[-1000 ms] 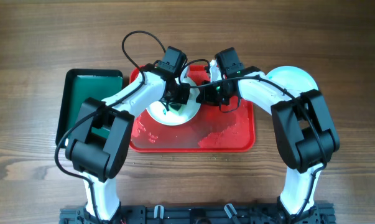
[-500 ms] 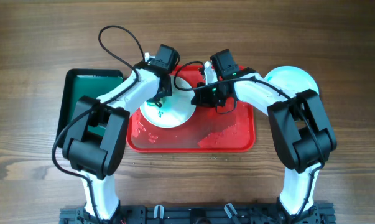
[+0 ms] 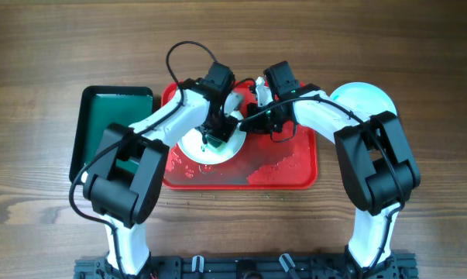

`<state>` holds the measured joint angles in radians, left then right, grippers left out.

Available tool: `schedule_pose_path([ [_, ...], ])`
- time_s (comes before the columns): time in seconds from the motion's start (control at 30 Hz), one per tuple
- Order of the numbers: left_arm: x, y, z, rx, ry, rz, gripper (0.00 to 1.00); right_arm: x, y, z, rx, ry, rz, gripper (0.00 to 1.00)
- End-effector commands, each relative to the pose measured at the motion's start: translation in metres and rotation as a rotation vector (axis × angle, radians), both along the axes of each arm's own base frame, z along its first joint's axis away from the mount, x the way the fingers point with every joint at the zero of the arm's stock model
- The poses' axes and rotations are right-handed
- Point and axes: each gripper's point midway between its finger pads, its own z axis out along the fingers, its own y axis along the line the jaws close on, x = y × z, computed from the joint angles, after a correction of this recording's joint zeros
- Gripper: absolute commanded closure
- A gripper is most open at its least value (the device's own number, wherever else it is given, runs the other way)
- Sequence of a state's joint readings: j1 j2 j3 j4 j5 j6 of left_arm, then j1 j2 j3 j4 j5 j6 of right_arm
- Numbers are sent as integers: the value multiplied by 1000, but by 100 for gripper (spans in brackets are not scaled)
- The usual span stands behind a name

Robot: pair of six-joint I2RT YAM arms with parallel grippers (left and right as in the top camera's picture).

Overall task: Clean dirty plates on tray and stack at the side
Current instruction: 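Scrub the plate face with the left-held sponge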

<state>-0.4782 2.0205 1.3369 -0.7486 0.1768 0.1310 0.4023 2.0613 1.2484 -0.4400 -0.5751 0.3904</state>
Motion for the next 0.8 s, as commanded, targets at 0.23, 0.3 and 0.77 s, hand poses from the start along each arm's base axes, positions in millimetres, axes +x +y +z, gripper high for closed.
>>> schedule_pose_path([
  [0.23,54,71,-26,320,-296,685,96,-12,9,-5,45,30,46,96],
  [0.3,52,84,-24,364,-308,728,96,-12,9,-5,45,30,47,96],
  [0.77,-65,5,-30,-35,322,38,96,-12,9,-5,45,30,46,96],
])
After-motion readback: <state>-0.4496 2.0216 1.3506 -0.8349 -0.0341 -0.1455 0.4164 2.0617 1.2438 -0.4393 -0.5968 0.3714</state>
